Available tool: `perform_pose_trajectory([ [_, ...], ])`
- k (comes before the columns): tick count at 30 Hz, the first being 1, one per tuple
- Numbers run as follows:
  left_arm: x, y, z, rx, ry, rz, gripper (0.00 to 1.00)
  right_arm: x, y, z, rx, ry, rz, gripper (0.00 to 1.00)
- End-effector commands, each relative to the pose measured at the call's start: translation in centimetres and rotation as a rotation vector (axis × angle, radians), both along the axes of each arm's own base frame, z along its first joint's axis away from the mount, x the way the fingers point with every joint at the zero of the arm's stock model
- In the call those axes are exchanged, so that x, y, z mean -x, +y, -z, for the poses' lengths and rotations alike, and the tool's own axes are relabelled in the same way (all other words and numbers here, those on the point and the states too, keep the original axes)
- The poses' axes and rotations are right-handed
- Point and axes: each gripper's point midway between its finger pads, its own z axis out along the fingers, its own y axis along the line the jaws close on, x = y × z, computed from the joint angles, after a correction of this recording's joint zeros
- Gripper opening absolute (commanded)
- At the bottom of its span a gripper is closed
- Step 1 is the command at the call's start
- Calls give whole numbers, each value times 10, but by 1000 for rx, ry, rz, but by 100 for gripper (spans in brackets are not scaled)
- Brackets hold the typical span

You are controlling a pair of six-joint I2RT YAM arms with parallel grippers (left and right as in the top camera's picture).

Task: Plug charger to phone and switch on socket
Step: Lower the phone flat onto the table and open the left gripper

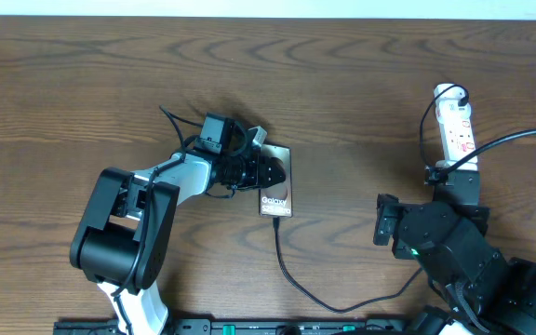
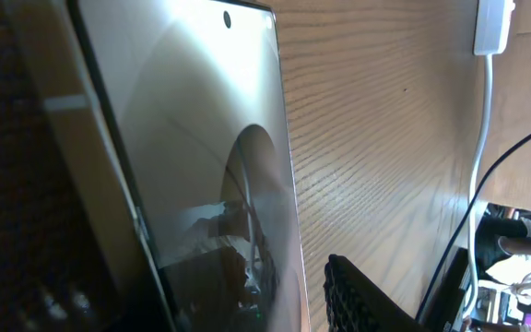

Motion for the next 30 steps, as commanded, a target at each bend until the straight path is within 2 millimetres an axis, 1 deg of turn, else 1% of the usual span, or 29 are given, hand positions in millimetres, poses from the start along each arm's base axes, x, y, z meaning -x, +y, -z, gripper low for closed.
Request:
perform_pose_trajectory([
  [1, 1, 33, 41, -177, 41, -82, 42, 0, -3, -2, -9, -7, 20, 99],
  [7, -3, 41, 41, -177, 43, -106, 42, 0, -3, -2, -9, -6, 20, 99],
  [12, -4, 42, 41, -178, 44, -109, 42, 0, -3, -2, -8, -5, 20, 99],
  [30, -3, 59, 53, -291, 53, -147, 43, 1, -5, 0, 1, 3, 20, 99],
])
